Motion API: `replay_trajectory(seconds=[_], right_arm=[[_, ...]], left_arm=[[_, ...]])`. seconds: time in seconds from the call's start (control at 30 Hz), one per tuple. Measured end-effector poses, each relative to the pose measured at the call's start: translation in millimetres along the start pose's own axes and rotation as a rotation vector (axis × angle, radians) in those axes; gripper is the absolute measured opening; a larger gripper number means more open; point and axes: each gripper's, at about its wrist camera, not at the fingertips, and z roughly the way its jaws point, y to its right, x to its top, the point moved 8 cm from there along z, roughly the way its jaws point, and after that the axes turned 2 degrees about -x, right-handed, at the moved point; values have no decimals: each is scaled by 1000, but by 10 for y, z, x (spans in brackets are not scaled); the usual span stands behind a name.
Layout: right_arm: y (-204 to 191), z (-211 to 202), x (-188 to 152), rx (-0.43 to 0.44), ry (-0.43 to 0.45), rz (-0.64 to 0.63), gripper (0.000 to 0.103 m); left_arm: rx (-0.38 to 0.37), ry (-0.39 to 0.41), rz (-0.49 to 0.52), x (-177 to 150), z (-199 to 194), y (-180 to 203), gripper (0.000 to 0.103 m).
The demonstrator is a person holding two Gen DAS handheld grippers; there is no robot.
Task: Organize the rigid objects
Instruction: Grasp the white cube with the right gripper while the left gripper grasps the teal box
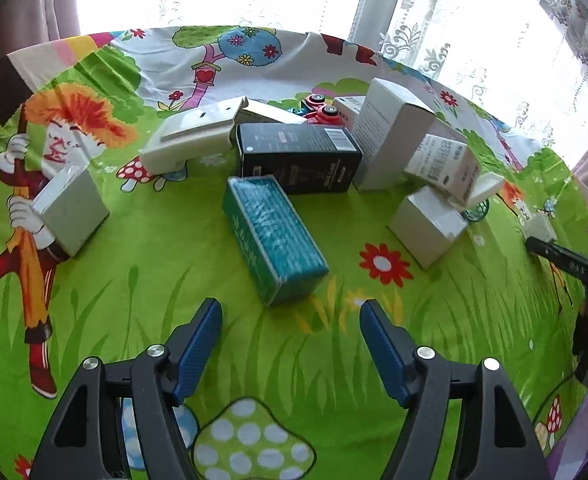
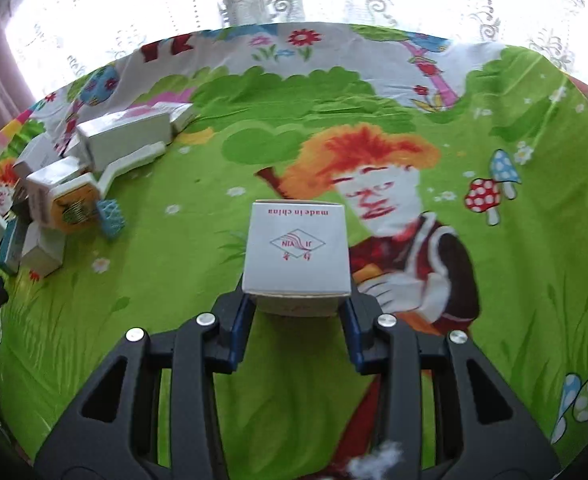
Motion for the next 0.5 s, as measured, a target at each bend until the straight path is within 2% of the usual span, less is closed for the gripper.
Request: replay_trajectory(seconds=[0.2,0.27,0.3,0.37,0.5], right_arm=[[-589,-206,-106,93,1,-30,44],[-763,-259,-155,111,-12,-59,44],[-854,-284,-184,121,-20,-74,44],[-989,-301,-240,123,-46,-93,44],[-1281,-275,-319,136,-108,-127,44]], left_arm=[[175,-6,-4,285,249,-96,71],[172,19,30,296,213,-88,38],[192,8,70,273,187,-78,34],[199,-6,110,222,134,-80,33],[153,-47,48,18,-36,-248,33]])
